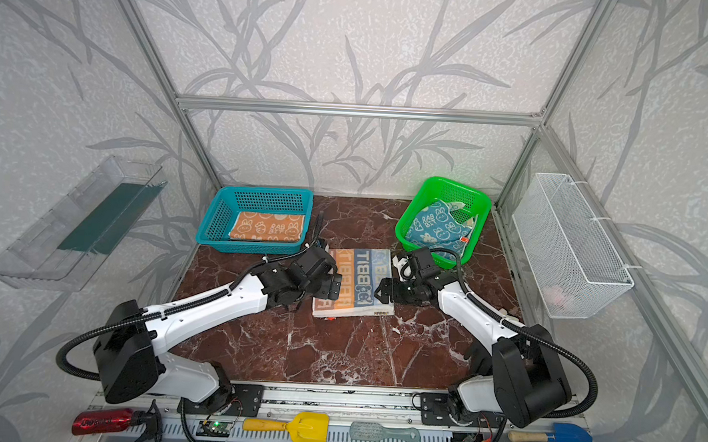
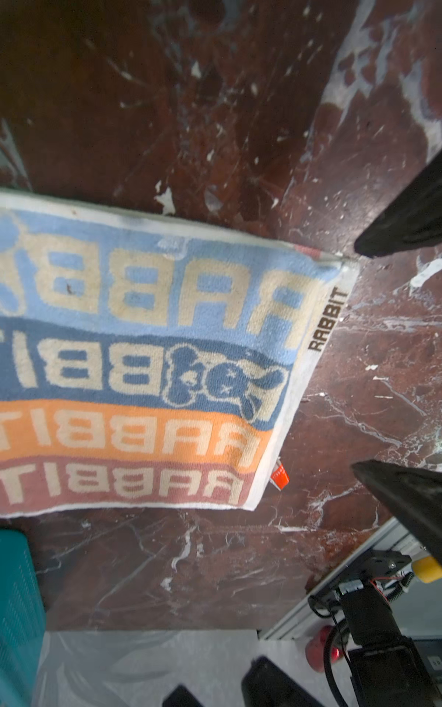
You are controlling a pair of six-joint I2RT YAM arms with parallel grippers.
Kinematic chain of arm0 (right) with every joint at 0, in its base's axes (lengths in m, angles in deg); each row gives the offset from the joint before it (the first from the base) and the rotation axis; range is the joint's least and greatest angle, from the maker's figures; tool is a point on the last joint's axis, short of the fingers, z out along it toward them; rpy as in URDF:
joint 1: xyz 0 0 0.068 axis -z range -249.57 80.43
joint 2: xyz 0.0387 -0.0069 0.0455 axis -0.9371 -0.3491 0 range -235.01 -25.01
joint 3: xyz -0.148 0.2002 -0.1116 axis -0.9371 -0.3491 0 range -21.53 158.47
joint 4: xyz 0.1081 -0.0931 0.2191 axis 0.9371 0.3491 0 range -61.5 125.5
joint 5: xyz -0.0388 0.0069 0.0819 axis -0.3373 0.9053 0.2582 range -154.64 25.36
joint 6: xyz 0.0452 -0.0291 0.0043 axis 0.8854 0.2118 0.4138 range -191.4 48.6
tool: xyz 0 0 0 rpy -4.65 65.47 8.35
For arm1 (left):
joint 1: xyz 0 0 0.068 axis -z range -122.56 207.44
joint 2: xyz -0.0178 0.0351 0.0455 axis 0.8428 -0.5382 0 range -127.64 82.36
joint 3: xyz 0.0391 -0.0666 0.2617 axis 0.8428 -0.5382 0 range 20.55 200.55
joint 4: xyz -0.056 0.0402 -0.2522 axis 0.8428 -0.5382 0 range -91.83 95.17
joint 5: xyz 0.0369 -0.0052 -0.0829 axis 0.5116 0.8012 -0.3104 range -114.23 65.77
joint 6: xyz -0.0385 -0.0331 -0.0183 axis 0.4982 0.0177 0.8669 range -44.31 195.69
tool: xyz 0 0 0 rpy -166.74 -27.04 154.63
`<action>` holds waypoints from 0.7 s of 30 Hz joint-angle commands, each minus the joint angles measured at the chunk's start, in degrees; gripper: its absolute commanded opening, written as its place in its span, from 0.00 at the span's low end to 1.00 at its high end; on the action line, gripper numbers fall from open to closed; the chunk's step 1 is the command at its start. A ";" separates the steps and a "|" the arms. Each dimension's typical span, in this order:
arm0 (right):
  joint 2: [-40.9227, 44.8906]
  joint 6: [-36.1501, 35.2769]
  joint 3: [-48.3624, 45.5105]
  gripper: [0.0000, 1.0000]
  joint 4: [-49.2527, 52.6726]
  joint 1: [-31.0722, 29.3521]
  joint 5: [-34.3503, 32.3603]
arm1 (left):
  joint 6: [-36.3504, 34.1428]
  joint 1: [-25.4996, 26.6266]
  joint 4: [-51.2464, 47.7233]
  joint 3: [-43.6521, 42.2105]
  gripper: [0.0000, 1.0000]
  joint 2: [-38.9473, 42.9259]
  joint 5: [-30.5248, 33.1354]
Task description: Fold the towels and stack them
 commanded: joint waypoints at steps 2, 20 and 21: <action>-2.34 6.29 -2.63 0.92 -9.93 0.16 8.02 | 6.94 -1.58 7.16 -0.43 0.99 -3.61 -2.36; -6.91 5.96 -8.18 0.99 -14.32 1.53 10.06 | 15.16 -8.39 20.48 -10.18 0.99 -12.10 -16.05; -6.53 5.62 -8.19 1.00 -13.81 1.56 10.03 | 14.91 -8.38 20.07 -10.11 0.99 -12.25 -15.69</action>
